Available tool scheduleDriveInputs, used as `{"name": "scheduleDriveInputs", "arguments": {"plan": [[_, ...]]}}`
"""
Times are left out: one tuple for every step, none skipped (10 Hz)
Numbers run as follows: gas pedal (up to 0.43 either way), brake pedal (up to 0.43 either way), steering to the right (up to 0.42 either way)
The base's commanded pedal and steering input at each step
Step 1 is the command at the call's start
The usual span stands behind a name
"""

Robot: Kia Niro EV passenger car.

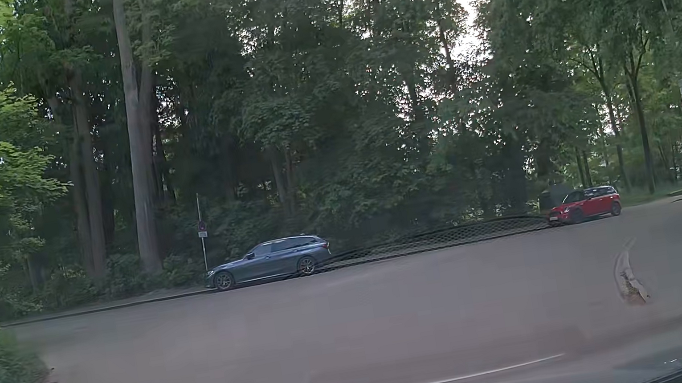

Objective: Follow the waypoints while adhering to traffic rules and regulations

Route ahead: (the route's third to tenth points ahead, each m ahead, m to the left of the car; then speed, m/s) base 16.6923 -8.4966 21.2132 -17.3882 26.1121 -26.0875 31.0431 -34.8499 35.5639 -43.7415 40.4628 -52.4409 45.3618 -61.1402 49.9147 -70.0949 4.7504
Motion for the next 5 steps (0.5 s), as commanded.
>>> {"name": "scheduleDriveInputs", "arguments": {"plan": [[0.0, 0.171, 0.096], [0.0, 0.146, 0.104], [0.0, 0.152, 0.112], [0.0, 0.165, 0.121], [0.0, 0.177, 0.128]]}}
